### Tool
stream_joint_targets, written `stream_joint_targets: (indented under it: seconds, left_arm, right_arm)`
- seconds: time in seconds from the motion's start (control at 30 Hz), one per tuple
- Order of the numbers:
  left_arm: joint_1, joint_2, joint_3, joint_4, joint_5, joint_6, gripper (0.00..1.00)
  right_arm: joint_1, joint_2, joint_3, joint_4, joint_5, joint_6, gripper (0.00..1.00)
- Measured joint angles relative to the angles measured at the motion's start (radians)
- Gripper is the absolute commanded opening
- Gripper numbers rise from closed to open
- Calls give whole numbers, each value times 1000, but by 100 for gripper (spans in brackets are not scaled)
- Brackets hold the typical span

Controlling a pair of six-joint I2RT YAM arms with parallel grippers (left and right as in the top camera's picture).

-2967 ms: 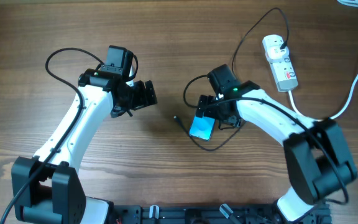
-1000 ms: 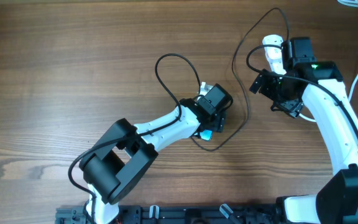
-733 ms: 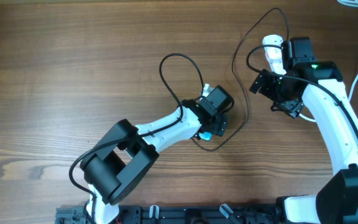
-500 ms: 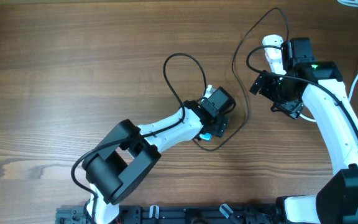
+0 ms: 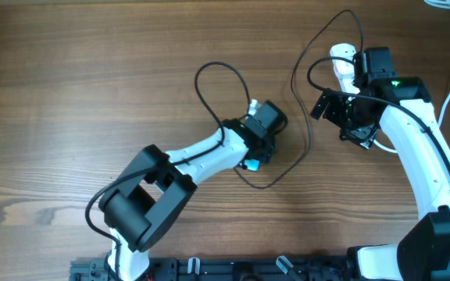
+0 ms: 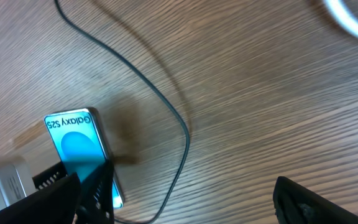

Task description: Plug charger to phone and switch on socket

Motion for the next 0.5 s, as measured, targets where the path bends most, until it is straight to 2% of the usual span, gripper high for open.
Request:
stream_joint_targets:
  seconds: [0.43, 0.5]
  left_arm:
    - [162, -106, -19, -83, 25, -17, 76]
    - [197, -106, -19, -94, 25, -22, 67]
  right_arm:
    - [12, 0, 0, 1, -60, -7, 100]
    - [20, 0, 0, 1, -60, -7, 100]
